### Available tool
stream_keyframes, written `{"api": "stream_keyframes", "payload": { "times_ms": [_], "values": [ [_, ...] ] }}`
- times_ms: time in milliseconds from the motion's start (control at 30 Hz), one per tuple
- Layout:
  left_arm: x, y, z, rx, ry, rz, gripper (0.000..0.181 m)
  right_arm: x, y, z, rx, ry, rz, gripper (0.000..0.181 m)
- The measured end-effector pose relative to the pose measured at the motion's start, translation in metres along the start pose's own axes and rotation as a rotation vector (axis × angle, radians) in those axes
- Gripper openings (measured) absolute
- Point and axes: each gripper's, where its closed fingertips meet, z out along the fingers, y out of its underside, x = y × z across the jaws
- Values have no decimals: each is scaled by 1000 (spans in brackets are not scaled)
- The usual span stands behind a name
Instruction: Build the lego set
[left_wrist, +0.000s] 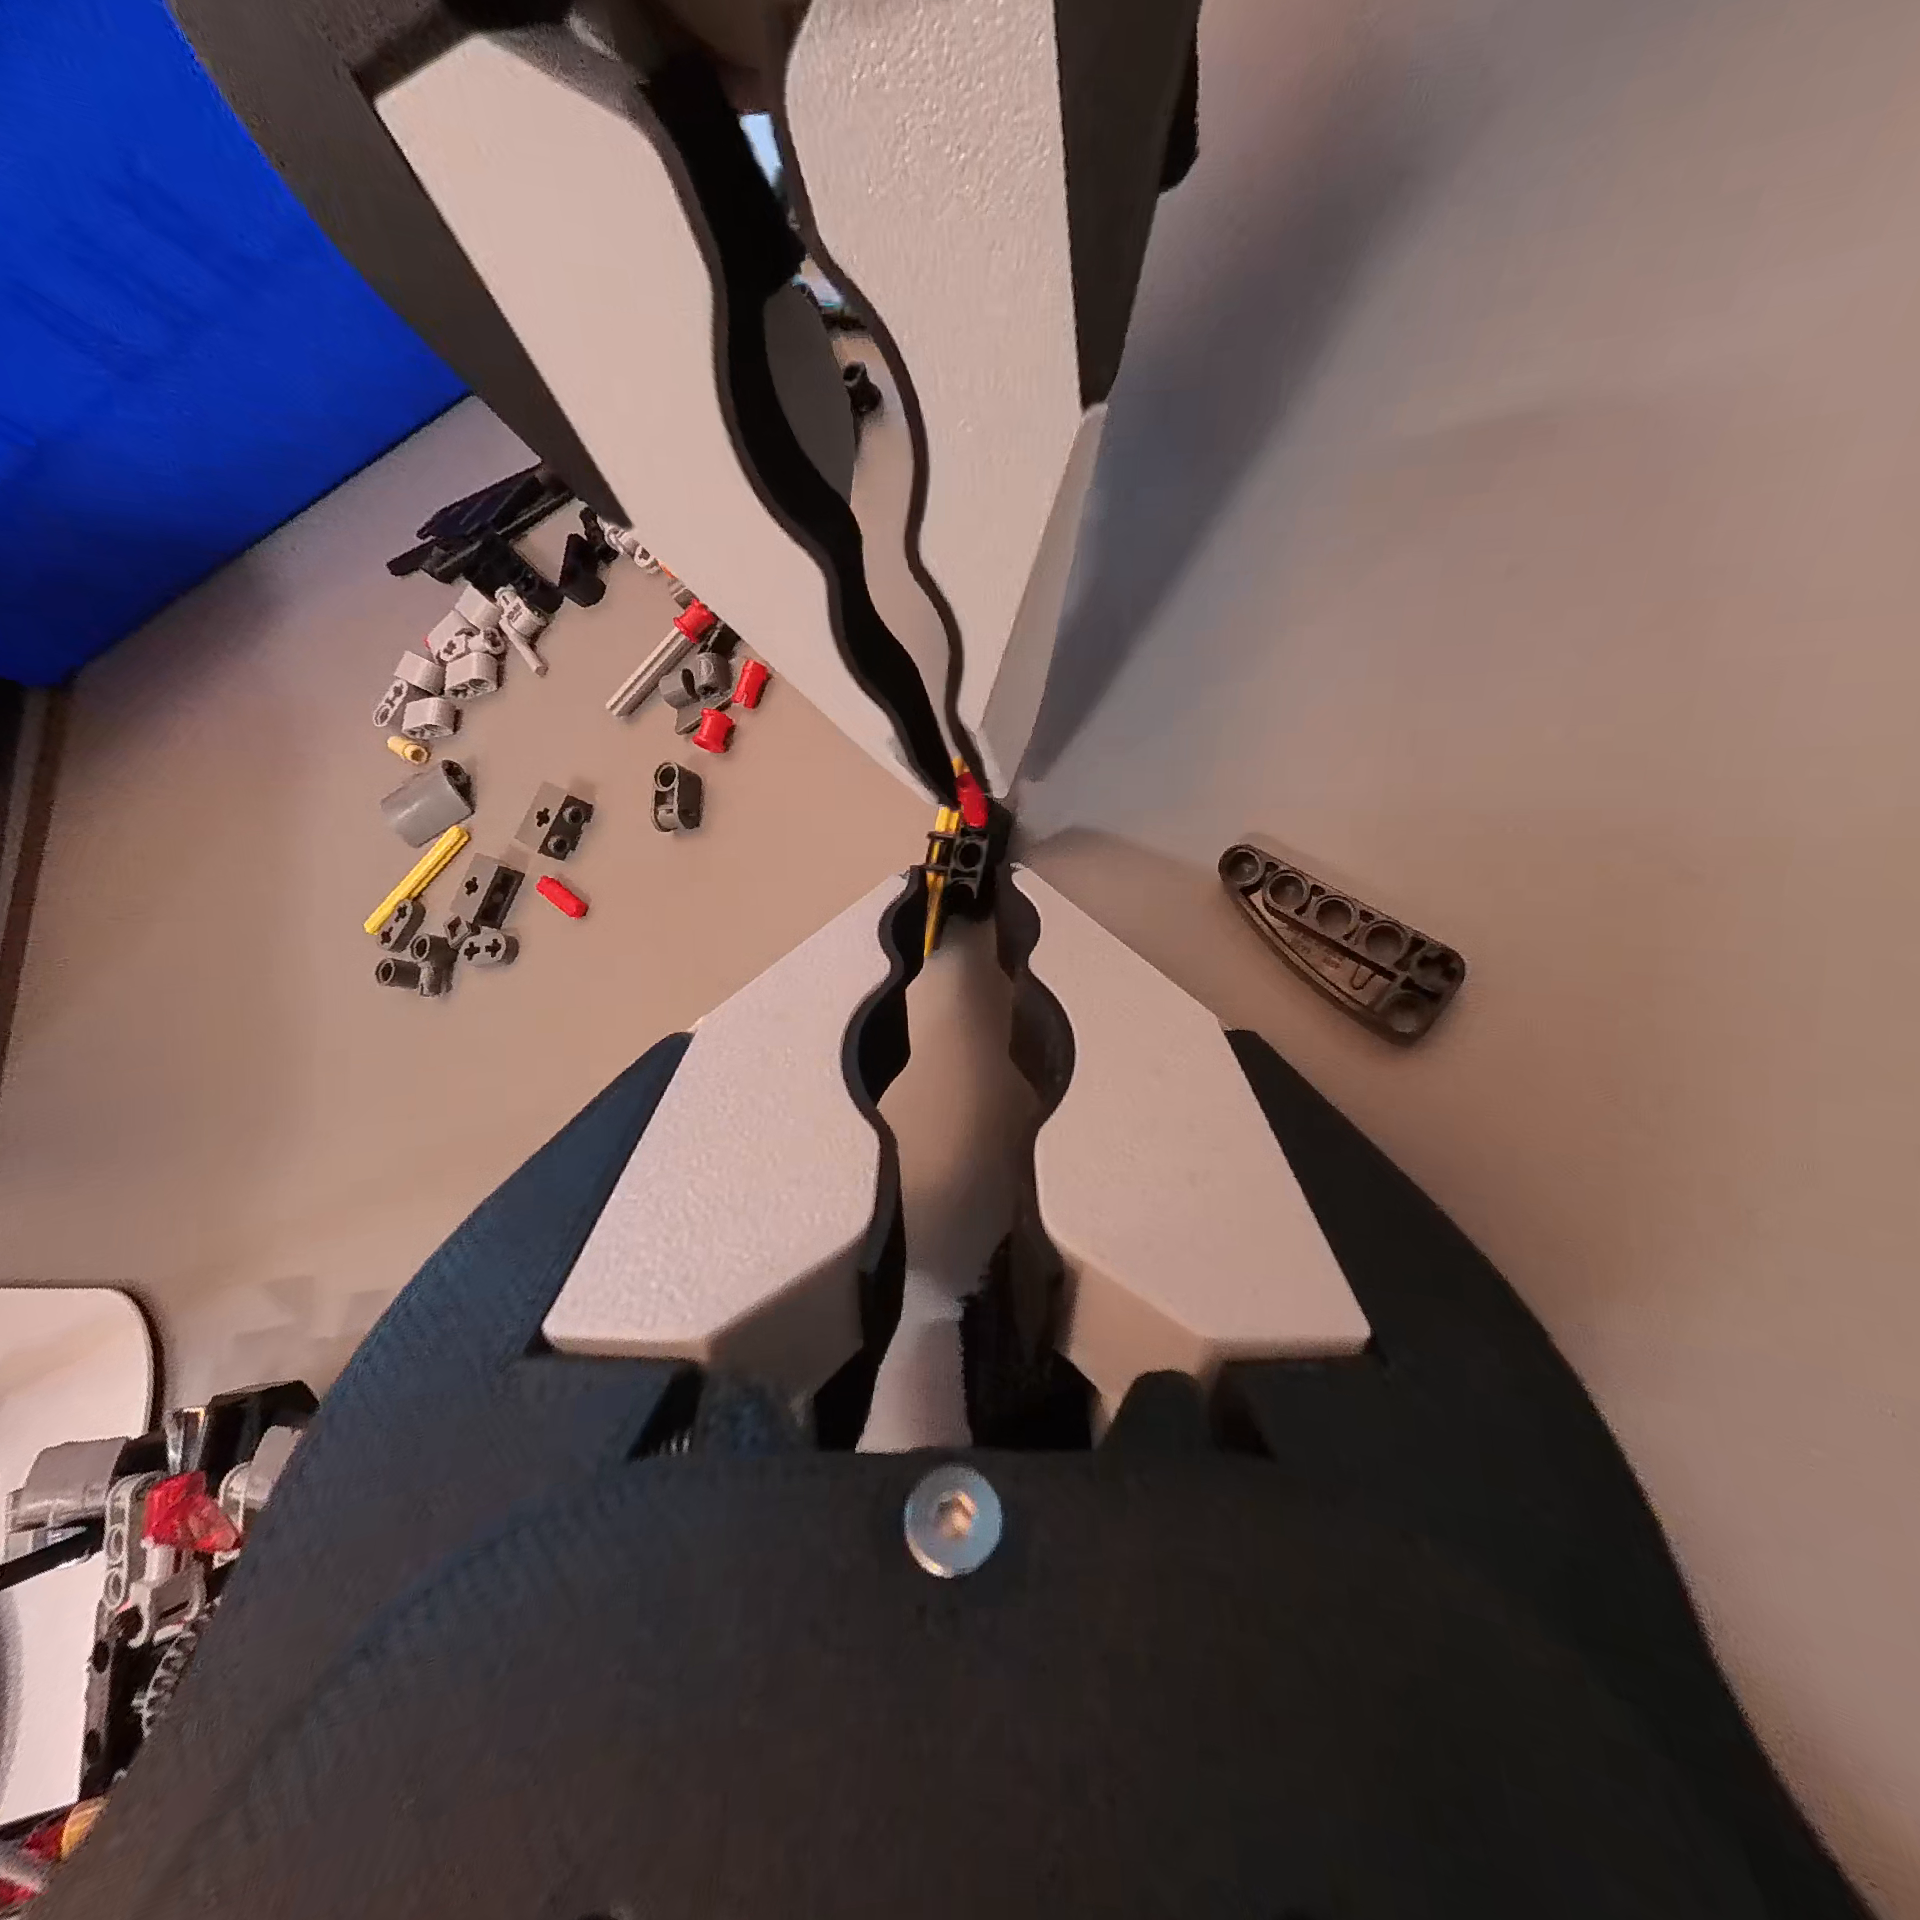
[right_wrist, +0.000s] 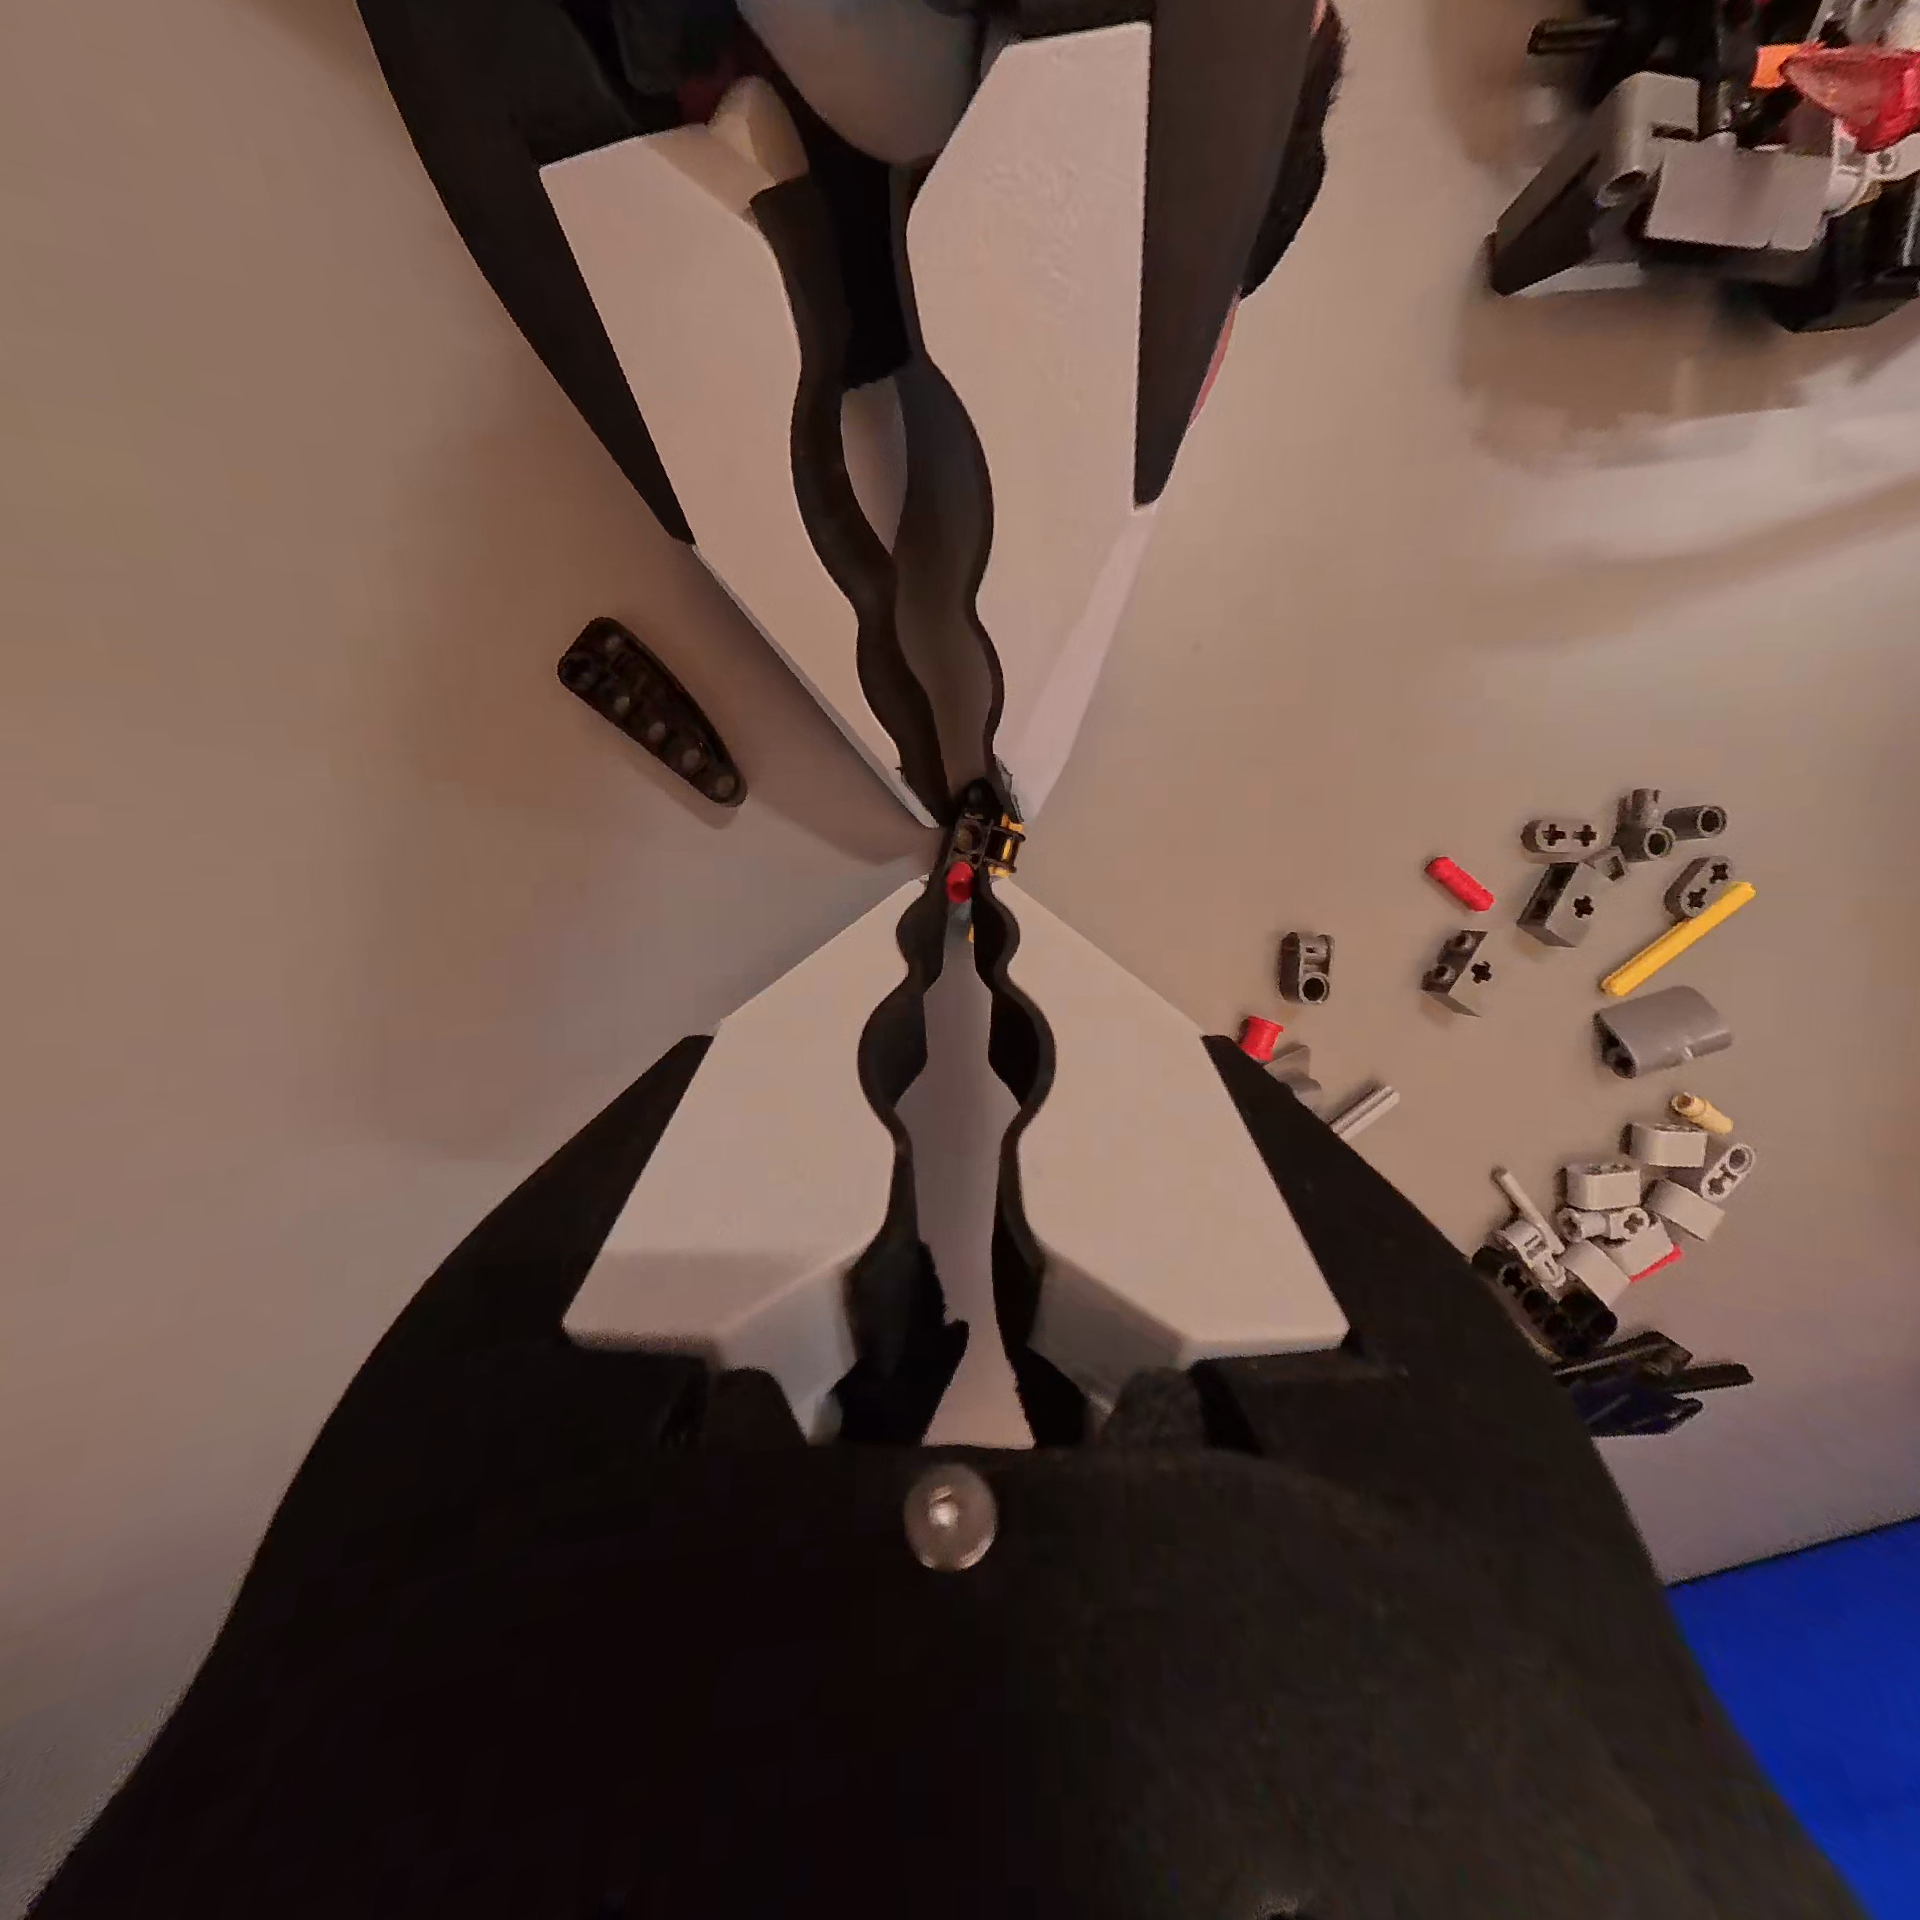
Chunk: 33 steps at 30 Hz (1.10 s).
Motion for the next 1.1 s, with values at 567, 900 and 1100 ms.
{"api": "stream_keyframes", "payload": {
  "times_ms": [567, 900, 1100],
  "values": [
    [1, -2, 1, 22, 9, -13, 7, 0, -1, 0, -101, -30, -61, 3],
    [2, -2, 1, 20, 12, -15, 7, 0, 1, 0, -169, -60, -86, 2],
    [2, -2, 1, 24, 14, -18, 6, 0, 0, 0, -159, -78, -83, 3]
  ]
}}
